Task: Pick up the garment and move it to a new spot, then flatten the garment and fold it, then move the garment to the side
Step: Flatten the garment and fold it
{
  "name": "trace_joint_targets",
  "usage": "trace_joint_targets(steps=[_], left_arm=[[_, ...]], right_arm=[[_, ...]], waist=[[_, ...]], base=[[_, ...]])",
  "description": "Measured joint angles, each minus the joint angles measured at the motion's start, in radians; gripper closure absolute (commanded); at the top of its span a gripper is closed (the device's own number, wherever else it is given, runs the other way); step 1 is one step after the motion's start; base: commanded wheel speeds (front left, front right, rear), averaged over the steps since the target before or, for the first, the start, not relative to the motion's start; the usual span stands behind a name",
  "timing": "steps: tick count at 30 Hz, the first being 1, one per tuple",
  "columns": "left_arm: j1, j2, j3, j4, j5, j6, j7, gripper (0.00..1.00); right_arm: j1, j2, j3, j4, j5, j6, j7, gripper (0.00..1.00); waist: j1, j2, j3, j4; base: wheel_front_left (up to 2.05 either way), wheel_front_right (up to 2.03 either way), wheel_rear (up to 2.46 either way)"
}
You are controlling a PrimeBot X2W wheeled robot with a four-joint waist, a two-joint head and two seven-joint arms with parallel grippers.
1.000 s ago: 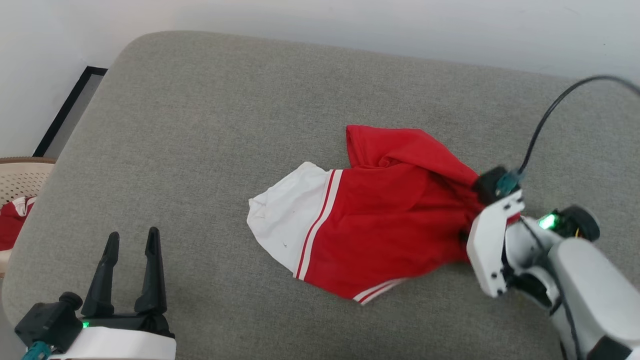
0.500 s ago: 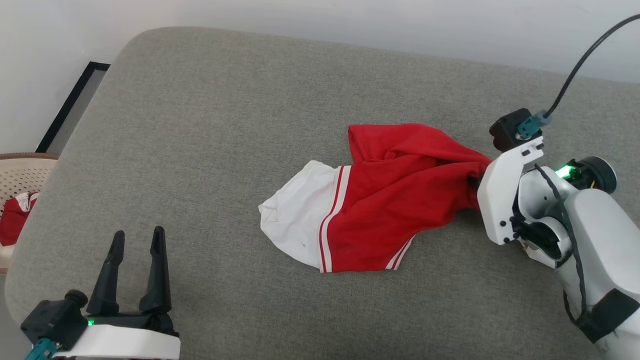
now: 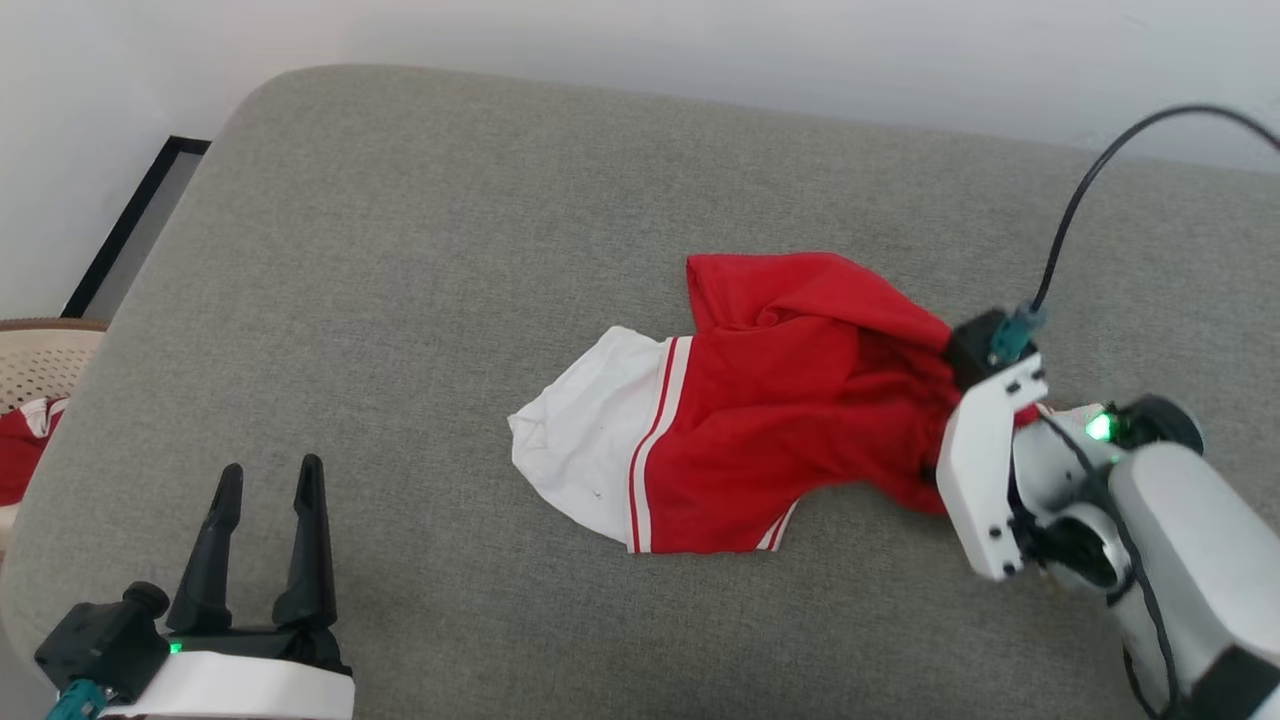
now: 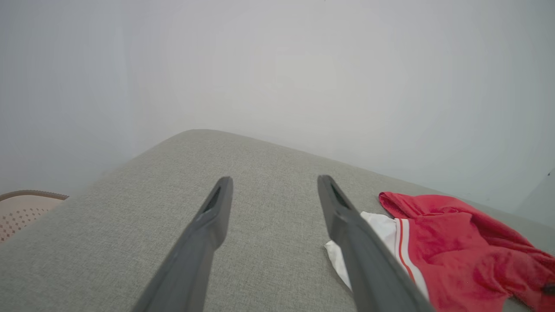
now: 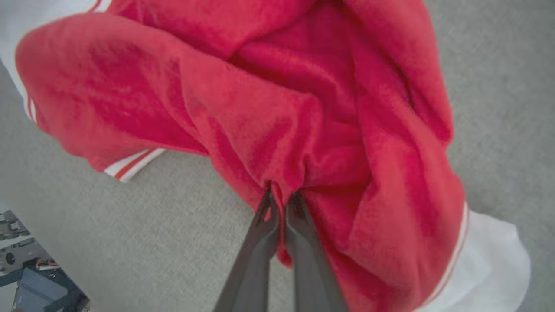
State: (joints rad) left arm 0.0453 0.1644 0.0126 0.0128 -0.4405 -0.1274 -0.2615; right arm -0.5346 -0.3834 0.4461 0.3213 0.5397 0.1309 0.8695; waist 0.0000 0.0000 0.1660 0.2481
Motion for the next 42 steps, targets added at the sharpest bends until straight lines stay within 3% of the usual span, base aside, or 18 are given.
trace_joint_targets(steps=[11,17,18,19,20,32,37,42], left_arm=[[0.012,0.015,-0.002,0.000,0.000,0.000,0.000,0.00],[0.015,0.023,-0.009,0.004,-0.003,0.000,0.000,0.00],[0.015,0.023,-0.011,0.006,-0.003,0.000,0.000,0.00],[0.015,0.024,-0.012,0.007,-0.003,0.000,0.000,0.00],[0.015,0.025,-0.013,0.008,-0.003,0.000,0.000,0.00],[0.023,0.061,-0.039,0.014,-0.014,0.000,0.000,0.00],[0.020,0.102,-0.082,0.044,-0.036,0.000,0.003,0.00],[-0.019,0.156,-0.139,0.068,-0.070,0.000,0.079,0.00]], right_arm=[[0.214,-0.043,-0.033,-0.210,0.062,0.000,0.197,1.00],[0.301,-0.026,-0.065,-0.279,0.046,0.000,0.214,1.00],[0.309,-0.019,-0.069,-0.280,0.042,0.000,0.210,0.76],[0.315,-0.017,-0.069,-0.283,0.038,0.000,0.203,0.64],[0.321,-0.014,-0.071,-0.285,0.032,0.000,0.194,0.00],[0.382,0.040,-0.212,-0.428,0.022,0.000,0.137,0.00],[0.392,0.086,-0.291,-0.503,-0.017,0.000,0.062,0.00],[0.392,0.141,-0.352,-0.543,-0.069,0.000,-0.074,0.00]], waist=[[0.0000,0.0000,-0.019,-0.025],[0.0000,0.0000,-0.023,-0.038],[0.0000,0.0000,-0.024,-0.040],[0.0000,0.0000,-0.025,-0.042],[0.0000,0.0000,-0.026,-0.044],[0.0000,0.0000,-0.045,-0.086],[0.0000,0.0000,-0.041,-0.118],[0.0000,0.0000,-0.035,-0.157]], base=[[0.00,0.00,0.00],[0.00,0.00,0.00],[0.00,0.00,0.00],[0.00,0.00,0.00],[0.00,0.00,0.00],[0.00,0.00,0.00],[0.00,0.00,0.00],[0.00,0.00,0.00]])
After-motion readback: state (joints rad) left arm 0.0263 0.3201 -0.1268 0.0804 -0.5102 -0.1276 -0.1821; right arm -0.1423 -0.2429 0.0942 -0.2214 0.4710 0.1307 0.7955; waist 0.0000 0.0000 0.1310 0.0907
